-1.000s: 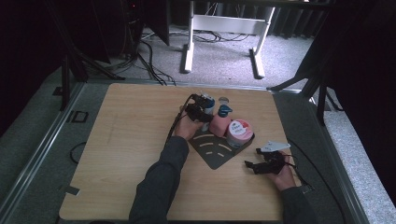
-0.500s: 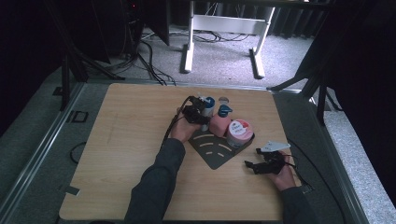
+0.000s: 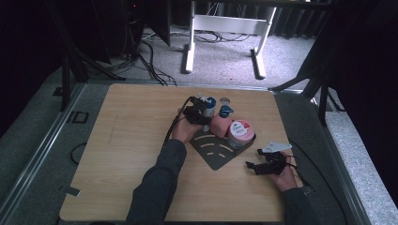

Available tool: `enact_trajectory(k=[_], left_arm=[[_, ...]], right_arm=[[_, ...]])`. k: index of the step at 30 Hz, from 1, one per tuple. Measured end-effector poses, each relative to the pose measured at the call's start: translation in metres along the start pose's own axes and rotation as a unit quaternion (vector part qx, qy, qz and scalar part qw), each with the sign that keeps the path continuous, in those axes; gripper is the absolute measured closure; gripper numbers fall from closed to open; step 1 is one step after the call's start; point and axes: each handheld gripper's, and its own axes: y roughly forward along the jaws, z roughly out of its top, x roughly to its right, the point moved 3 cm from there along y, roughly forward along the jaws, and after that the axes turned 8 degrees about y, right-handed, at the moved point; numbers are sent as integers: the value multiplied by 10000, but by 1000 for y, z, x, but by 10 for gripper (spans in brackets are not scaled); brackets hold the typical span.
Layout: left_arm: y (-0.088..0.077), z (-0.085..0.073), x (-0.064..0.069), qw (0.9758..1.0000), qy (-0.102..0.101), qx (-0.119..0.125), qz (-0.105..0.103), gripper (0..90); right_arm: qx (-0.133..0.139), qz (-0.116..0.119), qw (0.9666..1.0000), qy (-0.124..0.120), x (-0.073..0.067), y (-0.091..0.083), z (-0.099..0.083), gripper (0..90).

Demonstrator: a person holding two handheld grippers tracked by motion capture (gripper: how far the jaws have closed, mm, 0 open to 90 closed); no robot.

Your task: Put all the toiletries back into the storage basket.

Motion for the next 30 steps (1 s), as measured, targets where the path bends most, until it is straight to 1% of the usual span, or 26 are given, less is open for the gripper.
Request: enact_trajectory(k=[3, 4, 6, 9, 13, 16, 17, 18, 24, 25, 27, 29, 30], left_arm=[[0, -1, 0, 10000, -13, -15, -12, 524], [2, -2, 1, 10000, 1, -56, -51, 500], [2, -4, 2, 9999, 46, -85, -49, 475], [0, -7, 1, 10000, -18, -49, -73, 455], [-4, -12, -1, 10000, -43, -5, -51, 444], [-11, -19, -6, 9999, -107, 26, -35, 430], [-11, -19, -6, 9999, -107, 26, -35, 423], [-15, -21, -8, 10000, -90, 13, -18, 423], [-31, -31, -14, 9996, -173, 223, 26, 425], [-31, -31, -14, 9996, -173, 223, 26, 426], [-37, -38, -16, 9996, -151, 232, 59, 424], [-42, -42, -19, 9994, -216, 275, 70, 424], [-42, -42, -19, 9994, -216, 275, 70, 424]], right_arm=[[0, -1, 10000, 0, 0, 0, 0, 182], [-1, 0, 10000, 0, 0, 0, 0, 182], [0, 0, 10000, 0, 0, 0, 0, 182], [-1, -1, 10000, 0, 0, 0, 0, 182], [-1, -1, 10000, 0, 0, 0, 0, 182], [-1, -1, 10000, -2, 0, 0, 0, 182], [-1, -1, 10000, -2, 0, 0, 0, 182], [-1, -1, 10000, -2, 0, 0, 0, 182], [-1, 0, 10000, -1, 0, 0, 0, 182], [-1, 0, 10000, -1, 0, 0, 0, 182], [-1, 0, 10000, -2, 0, 0, 0, 182], [-1, -1, 10000, 0, 0, 0, 0, 182], [-1, 0, 10000, 0, 0, 0, 0, 182]])
